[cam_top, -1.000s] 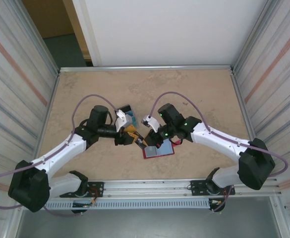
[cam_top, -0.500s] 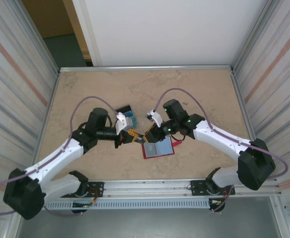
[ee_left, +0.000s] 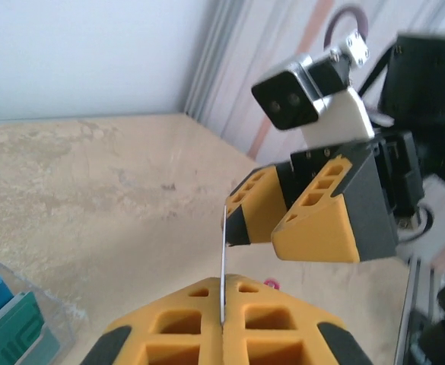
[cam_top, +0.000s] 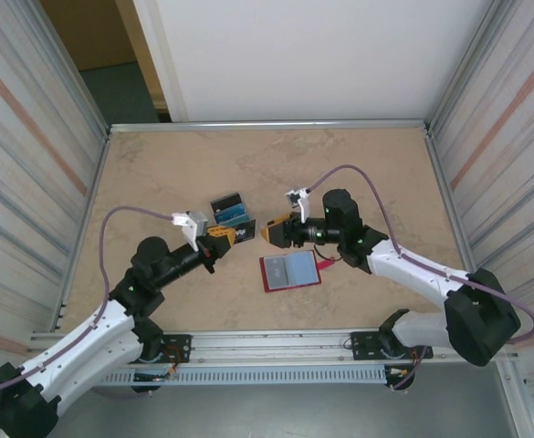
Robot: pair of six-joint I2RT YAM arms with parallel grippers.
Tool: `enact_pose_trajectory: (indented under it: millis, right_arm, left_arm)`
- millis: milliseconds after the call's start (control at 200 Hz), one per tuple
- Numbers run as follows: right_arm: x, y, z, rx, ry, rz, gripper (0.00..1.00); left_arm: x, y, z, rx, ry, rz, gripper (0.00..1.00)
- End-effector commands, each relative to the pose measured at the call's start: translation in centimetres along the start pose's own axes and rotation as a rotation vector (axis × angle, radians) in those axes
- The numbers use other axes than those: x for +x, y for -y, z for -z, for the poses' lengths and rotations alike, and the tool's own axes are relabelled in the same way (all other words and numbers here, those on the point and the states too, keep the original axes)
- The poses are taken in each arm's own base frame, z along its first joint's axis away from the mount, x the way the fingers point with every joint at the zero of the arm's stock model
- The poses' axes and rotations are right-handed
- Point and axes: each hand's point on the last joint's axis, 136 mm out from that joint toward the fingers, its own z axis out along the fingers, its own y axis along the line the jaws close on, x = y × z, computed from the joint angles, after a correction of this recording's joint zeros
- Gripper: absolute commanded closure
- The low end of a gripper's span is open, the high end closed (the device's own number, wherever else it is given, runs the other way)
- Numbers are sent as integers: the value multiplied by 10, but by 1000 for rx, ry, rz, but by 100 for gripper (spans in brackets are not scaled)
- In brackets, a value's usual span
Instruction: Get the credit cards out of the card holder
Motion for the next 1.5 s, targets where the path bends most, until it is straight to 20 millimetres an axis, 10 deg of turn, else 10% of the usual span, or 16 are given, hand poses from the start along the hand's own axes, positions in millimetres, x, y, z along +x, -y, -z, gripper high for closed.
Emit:
enact_pose_trajectory:
  millis: [0, 386, 546, 707, 987, 1498]
  right_arm:
    - [-35, -22, -4, -118, 114, -2, 50]
    - [-43, -58, -26, -295, 65, 41, 56]
    - [-40, -66, -26, -322, 57, 56, 90]
    - [-39, -70, -18, -321, 61, 88, 100]
    - [-21, -67, -5, -212, -18, 163, 100]
    - [9, -93, 14, -194, -139, 312, 100]
  left_arm:
    - [-34, -2, 6, -24, 175, 144, 100]
    - [-40, 2, 1, 24, 221, 212, 100]
    - [-39, 3, -1, 31, 220, 215, 100]
    - [-36, 3, 2, 20, 196, 195, 100]
    - [-35, 12, 16, -24, -19, -7, 38]
    - [-9, 52, 13, 180, -425, -243, 36]
